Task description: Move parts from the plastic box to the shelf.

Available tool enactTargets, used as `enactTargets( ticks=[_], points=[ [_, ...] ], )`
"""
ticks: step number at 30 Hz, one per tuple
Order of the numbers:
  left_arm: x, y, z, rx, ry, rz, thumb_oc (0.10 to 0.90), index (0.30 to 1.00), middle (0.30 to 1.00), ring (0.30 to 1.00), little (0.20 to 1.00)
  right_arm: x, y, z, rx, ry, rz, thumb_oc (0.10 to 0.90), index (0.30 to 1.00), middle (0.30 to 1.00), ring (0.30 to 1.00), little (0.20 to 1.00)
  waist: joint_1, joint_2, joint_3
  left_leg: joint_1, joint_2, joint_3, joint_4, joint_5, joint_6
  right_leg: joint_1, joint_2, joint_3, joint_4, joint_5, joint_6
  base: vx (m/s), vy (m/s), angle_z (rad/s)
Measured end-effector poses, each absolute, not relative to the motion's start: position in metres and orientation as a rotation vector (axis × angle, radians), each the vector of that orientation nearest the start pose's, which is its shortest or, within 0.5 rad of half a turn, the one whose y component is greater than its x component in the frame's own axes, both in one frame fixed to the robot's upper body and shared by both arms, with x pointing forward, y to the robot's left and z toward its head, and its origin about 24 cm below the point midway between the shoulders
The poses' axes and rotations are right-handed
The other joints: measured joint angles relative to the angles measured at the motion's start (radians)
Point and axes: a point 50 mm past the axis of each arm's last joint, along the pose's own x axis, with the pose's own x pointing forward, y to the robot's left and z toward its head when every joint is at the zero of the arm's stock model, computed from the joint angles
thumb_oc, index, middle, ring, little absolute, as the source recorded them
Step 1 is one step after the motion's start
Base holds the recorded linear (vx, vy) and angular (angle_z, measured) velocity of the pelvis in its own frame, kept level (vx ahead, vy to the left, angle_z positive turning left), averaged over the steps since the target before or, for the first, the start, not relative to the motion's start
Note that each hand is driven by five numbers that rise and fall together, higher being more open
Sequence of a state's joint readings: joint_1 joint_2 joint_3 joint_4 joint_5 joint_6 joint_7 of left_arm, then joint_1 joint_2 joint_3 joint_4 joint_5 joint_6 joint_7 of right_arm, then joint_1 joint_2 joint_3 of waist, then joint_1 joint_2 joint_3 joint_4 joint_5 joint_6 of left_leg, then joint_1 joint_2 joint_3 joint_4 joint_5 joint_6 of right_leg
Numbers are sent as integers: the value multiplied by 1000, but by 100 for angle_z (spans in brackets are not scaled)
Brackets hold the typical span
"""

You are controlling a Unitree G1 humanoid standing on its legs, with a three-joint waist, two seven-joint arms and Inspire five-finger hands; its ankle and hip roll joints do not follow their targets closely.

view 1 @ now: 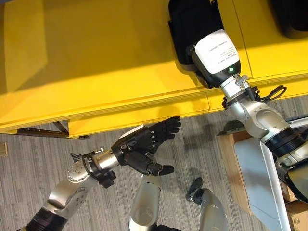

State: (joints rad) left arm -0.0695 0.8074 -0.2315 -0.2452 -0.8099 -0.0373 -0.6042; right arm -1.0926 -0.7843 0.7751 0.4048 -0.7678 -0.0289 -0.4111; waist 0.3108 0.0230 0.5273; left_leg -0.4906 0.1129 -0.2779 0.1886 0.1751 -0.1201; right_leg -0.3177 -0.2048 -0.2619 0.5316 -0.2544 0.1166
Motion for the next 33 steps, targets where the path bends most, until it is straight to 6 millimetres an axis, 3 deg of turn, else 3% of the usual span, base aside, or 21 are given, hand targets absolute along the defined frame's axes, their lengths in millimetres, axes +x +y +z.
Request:
enactTargets(
  ticks=[2, 6, 16, 27, 33],
  points=[
    [235, 178, 124, 7, -99, -963, 900, 1000, 1000, 1000, 1000, 368, -138, 261, -1745, -956, -115, 400, 300, 300, 300, 300, 21, 0, 0, 1, 0, 0, -1, -6, 6, 2, -1, 0, -1, -1, 0, 53, -19, 3],
    [235, 178, 124, 8, -92, -964, 900, 1000, 1000, 1000, 1000, 374, -141, 263, -1761, -922, -126, 400, 300, 300, 300, 300, 25, -3, -1, 3, -6, -2, -5, -11, 7, 14, 1, 0, 4, -20, 5, 101, -51, 15],
    [235, 178, 123, 7, -74, -964, 900, 1000, 1000, 1000, 1000, 376, -144, 265, -1713, -892, -128, 400, 300, 300, 300, 300, 47, -57, 4, -1, -11, -4, 13, -5, 2, 36, 3, -16, 6, -28, 5, 112, -50, 7],
    [234, 179, 117, 40, -37, -960, 900, 1000, 1000, 1000, 1000, 389, -172, 254, -1698, -720, -165, 400, 300, 300, 300, 300, 58, -63, 4, 21, -8, -27, 13, -10, 13, 83, 19, -46, 30, -65, -18, 62, -49, 15],
    [233, 178, 116, 38, -31, -975, 900, 1000, 1000, 1000, 1000, 391, -175, 250, -1692, -709, -143, 400, 300, 300, 300, 300, 61, -64, 4, 22, -7, -23, 14, -8, 15, 81, 18, -48, 44, -77, -27, 6, -5, 3]
  ],
)
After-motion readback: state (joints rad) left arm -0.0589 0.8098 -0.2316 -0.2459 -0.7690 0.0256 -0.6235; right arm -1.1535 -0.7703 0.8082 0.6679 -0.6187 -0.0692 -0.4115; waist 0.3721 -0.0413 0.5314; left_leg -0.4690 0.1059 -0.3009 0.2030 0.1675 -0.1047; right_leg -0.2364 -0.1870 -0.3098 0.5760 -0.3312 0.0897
